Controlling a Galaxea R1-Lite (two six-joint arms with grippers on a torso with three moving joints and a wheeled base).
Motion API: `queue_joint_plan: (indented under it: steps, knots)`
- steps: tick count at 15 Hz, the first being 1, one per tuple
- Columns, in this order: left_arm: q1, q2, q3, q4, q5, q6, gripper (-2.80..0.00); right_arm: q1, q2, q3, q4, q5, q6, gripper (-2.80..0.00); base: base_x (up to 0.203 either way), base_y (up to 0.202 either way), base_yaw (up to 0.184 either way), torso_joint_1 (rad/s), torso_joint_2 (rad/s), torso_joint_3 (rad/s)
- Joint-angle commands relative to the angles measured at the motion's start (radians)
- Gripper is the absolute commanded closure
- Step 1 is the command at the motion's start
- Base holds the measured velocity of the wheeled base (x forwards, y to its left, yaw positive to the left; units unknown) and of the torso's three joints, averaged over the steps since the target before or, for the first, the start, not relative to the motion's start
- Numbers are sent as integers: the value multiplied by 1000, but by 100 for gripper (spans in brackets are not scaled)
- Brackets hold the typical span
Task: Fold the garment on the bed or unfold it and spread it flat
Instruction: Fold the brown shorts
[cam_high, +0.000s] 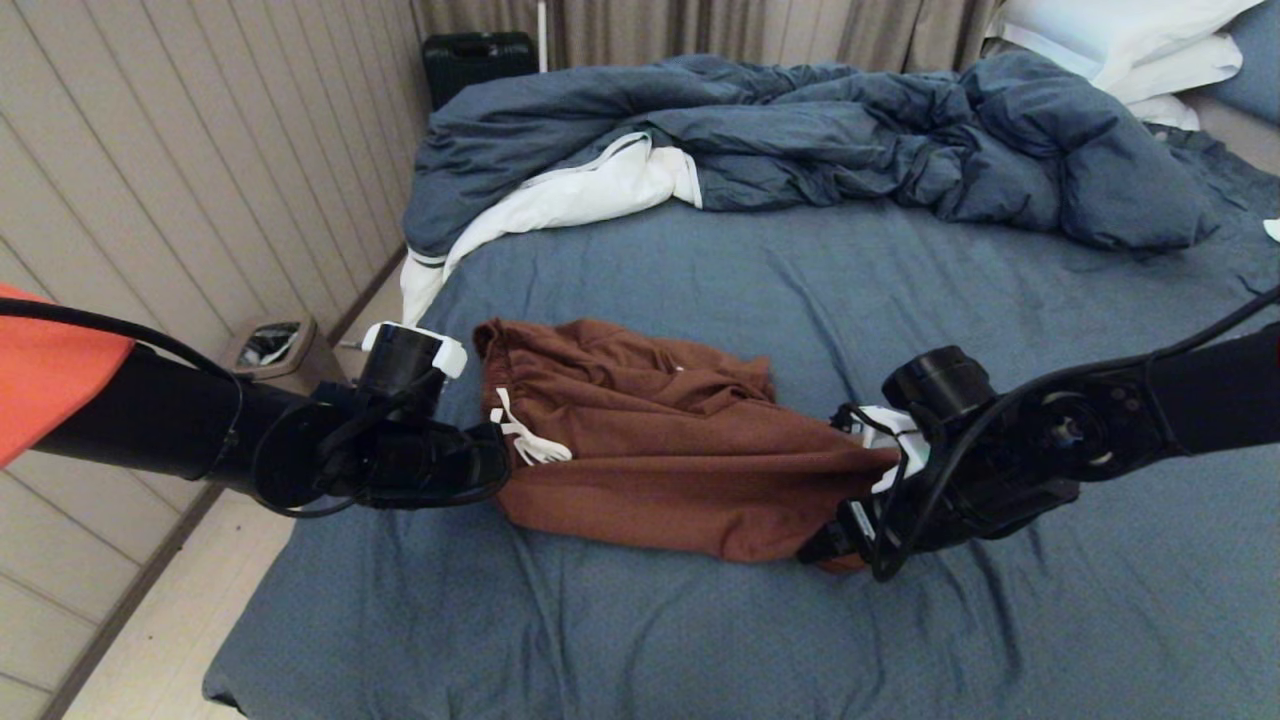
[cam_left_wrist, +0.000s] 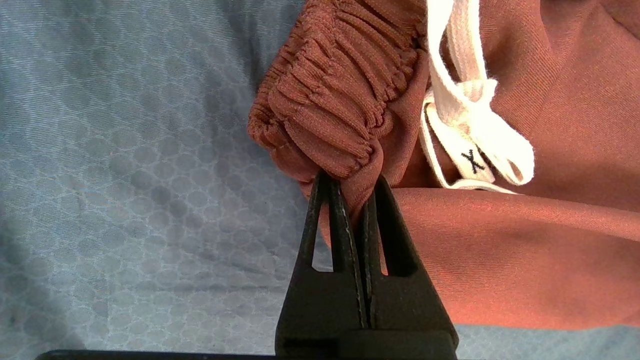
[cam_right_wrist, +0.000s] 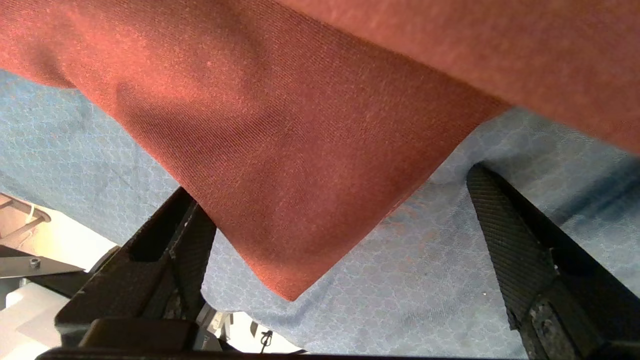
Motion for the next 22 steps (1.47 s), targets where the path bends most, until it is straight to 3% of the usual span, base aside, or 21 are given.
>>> queue_joint_plan:
  steps: [1,5,6,16,22]
  knots:
    - [0,-1,0,-1,0,-4,0,3,-21,11,8,2,1,-280,0,0,0,0,0,0]
    - [0,-2,-1,-1,-2,-5,0,-3,-45,35,3,1,6,-280,0,0,0,0,0,0]
    - [0,-6,-1,-1,-1,-8,0,-7,-39,34,2,-8,7,0,0,0,0,0,0,0]
    - [2,-14,-8,5,1,-11,0,6,-48,27,9,-36,-7,0,0,0,0,0,0,0]
    - [-17,-136,71,42,5,-7,0,-3,-233,173,13,-36,-14,0,0,0,0,0,0,0]
